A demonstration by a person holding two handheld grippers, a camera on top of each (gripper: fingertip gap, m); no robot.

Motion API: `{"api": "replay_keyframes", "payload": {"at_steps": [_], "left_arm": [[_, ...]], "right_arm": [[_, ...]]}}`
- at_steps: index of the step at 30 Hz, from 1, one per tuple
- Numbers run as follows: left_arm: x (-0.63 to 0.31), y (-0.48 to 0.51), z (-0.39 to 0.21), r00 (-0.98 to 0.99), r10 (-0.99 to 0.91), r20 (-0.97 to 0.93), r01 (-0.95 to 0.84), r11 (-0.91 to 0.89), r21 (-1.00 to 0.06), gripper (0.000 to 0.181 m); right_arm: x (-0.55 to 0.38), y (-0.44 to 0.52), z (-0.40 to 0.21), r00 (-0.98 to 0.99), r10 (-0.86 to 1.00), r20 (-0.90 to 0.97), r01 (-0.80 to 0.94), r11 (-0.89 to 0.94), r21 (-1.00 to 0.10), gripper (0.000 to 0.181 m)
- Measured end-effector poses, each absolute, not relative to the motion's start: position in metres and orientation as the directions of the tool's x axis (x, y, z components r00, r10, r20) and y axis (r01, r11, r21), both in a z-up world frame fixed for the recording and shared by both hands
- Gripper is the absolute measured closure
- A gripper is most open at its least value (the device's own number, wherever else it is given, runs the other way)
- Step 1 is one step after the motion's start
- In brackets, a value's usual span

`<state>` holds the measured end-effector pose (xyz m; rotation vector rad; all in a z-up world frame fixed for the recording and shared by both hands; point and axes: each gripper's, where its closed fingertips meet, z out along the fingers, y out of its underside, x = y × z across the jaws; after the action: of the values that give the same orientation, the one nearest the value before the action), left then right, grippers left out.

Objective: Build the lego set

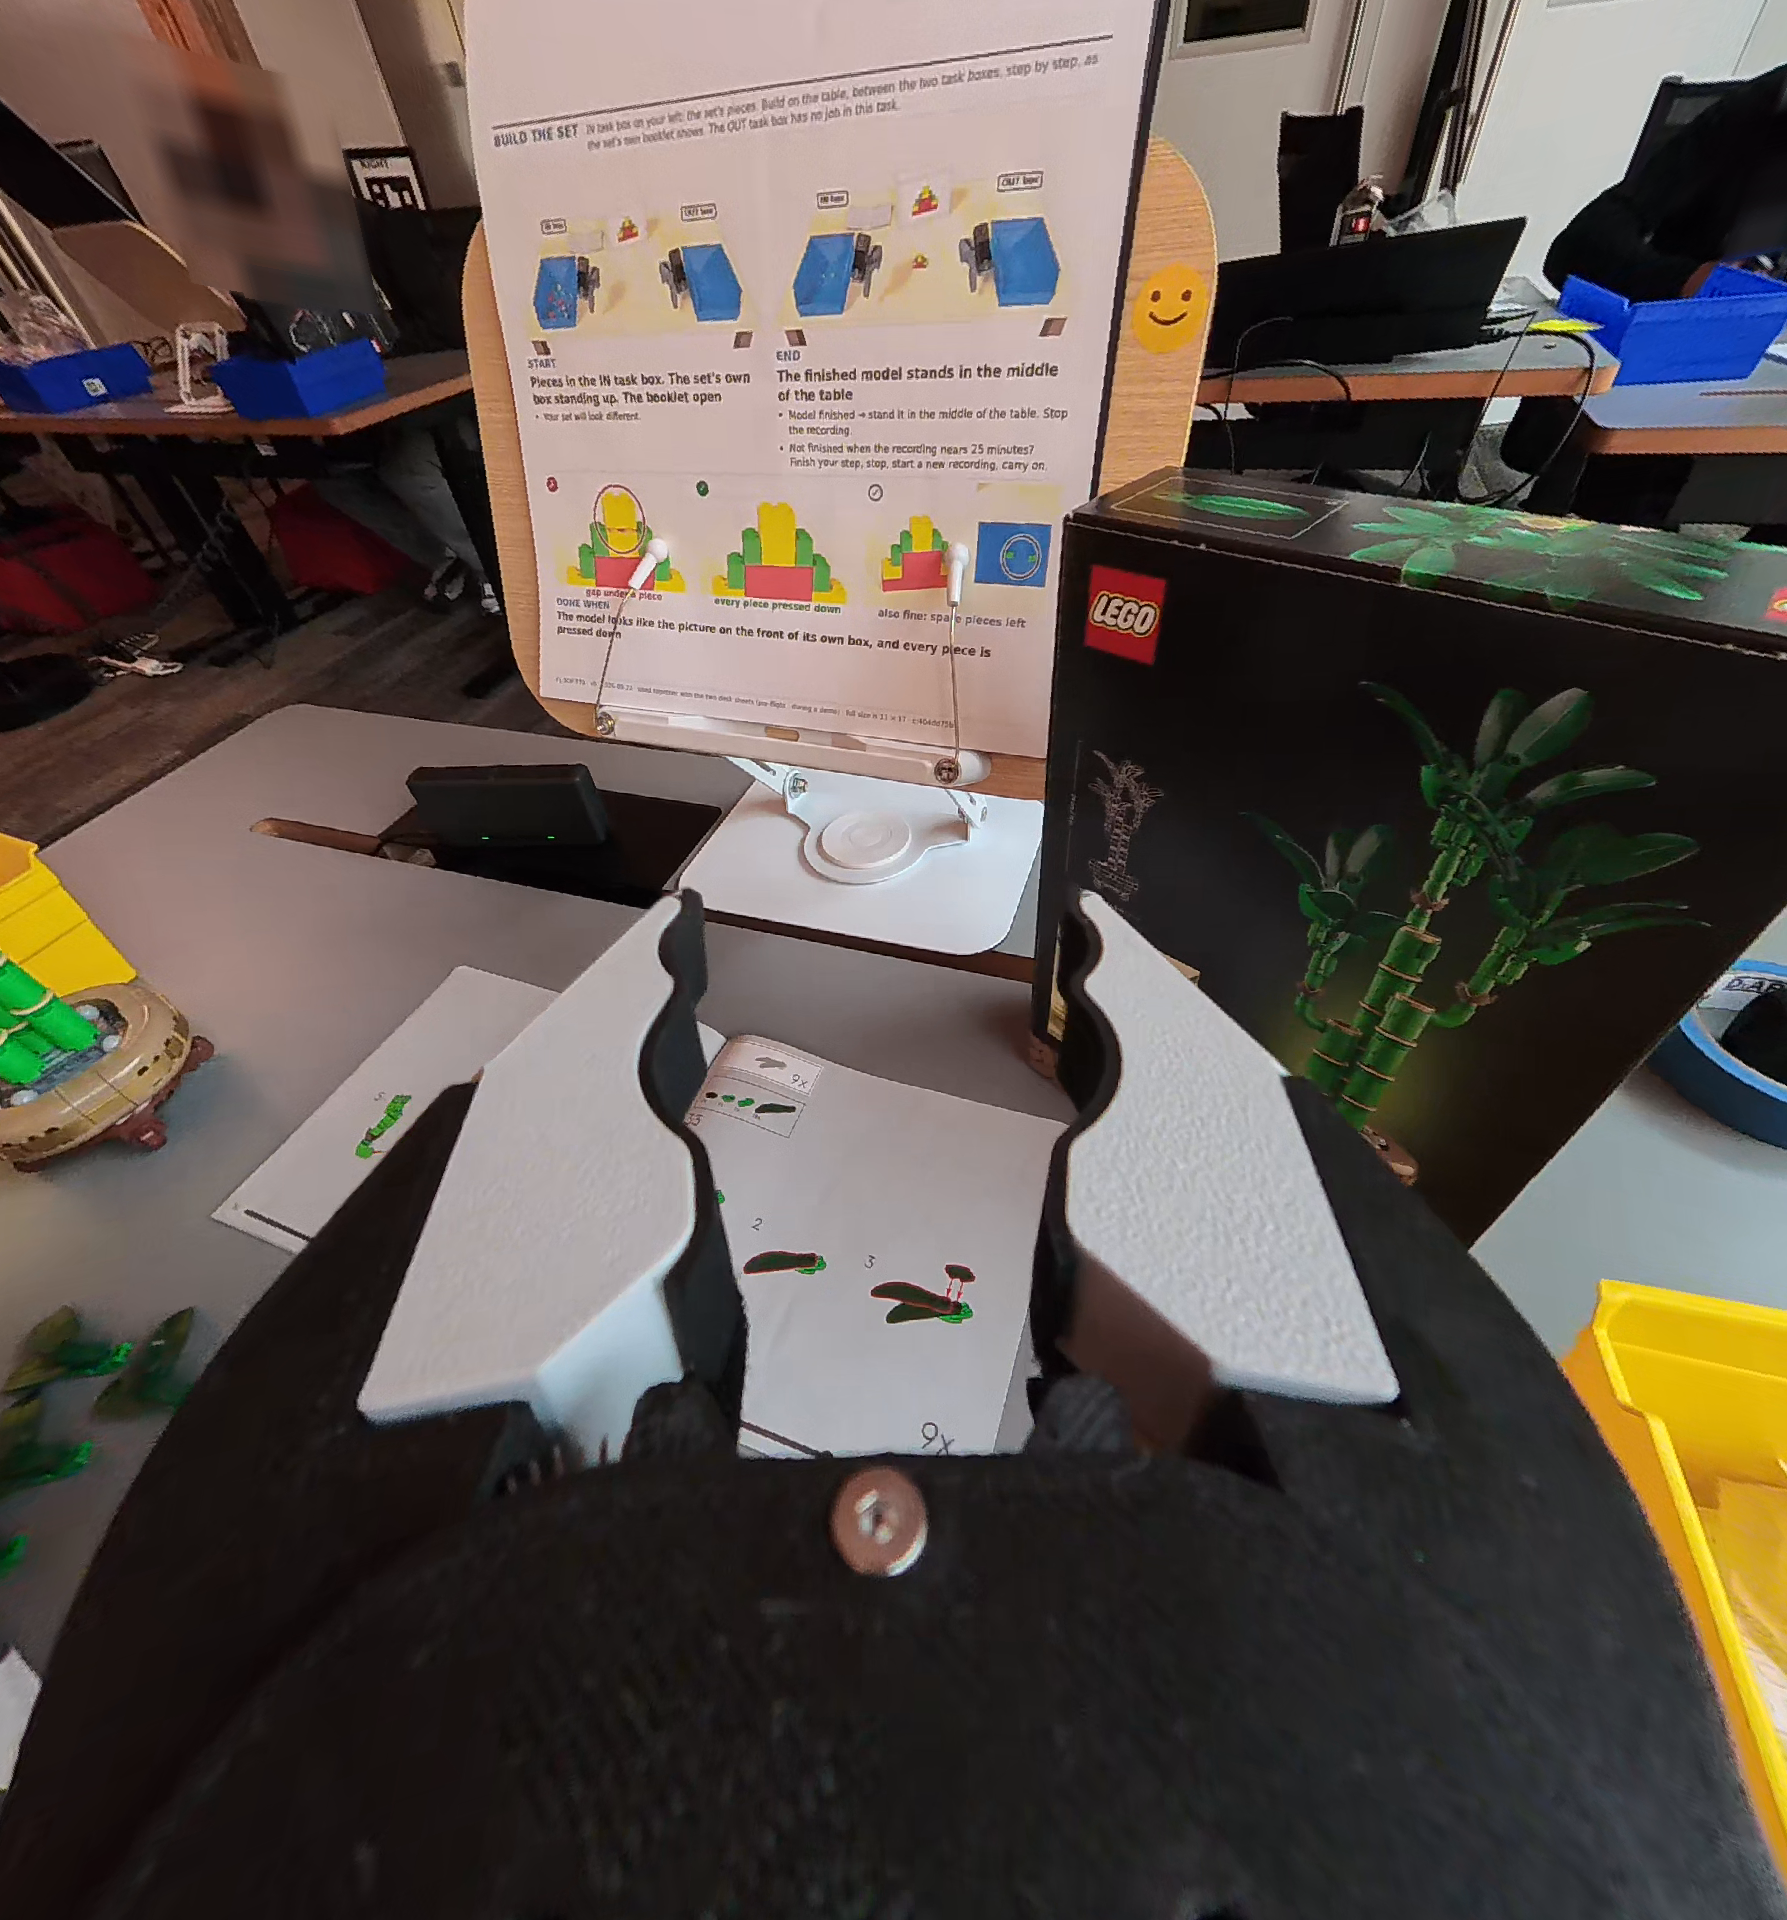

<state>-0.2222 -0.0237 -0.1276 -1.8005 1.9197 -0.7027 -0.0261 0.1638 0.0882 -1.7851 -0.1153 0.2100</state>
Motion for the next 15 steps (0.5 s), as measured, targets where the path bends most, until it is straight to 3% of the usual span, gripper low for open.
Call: {"api": "replay_keyframes", "payload": {"at_steps": [15], "left_arm": [[-0.228,-0.026,-0.149,-0.080,-0.994,0.072,-0.840,0.028,-0.542,0.175]], "right_arm": [[-0.028,0.165,0.087,0.978,0.193,-0.073,-0.027,-0.231,-0.973,0.115]]}}
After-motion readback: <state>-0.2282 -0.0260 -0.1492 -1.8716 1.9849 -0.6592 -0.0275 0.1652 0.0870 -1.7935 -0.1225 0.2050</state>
